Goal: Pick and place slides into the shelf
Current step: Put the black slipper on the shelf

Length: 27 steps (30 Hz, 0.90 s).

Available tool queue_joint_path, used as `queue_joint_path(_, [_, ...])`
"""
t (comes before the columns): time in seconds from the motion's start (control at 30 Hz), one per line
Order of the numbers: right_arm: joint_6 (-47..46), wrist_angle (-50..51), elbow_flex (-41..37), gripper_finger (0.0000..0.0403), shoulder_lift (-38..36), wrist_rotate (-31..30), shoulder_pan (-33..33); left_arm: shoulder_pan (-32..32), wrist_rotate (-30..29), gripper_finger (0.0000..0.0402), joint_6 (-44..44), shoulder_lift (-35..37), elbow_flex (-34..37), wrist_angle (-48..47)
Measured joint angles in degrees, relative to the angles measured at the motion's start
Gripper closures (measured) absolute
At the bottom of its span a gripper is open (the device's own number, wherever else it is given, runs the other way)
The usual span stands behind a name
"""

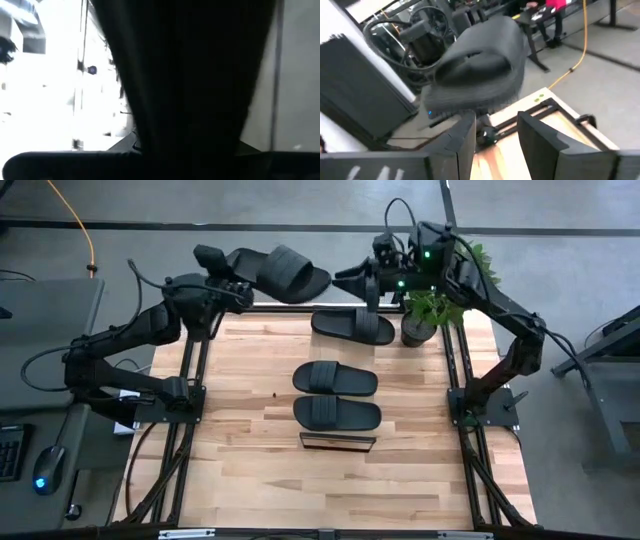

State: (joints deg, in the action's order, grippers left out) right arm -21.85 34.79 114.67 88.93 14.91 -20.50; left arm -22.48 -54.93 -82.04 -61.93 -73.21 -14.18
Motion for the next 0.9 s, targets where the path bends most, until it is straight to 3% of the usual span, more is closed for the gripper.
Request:
queue_joint_path(0.1, [-1.28,-2.39,0.02,0.0247,0.22,3.29,-2.04,-0.04,0.11,0.0323,-5.82,-1.89,0.00,2.62])
queue_joint_path(0.27, [-8.43,-6.14,0.02,0.0167,0.37,9.00,-5.56,-0.96,-0.33,0.0323,-12.49,-4.42,0.00,7.82])
queue_joint_path(0.43, [-11.92,-6.71,0.02,0.0105,0.43,9.56,-7.23,-3.16,1.47,0.0323,-16.80,-4.70,0.00,9.89])
queue_joint_path(0.9, [-13.79,-2.63,0.02,0.0091,0.81,4.76,-3.98,-12.17,4.46,0.0323,-18.21,-4.70,0.02,15.15])
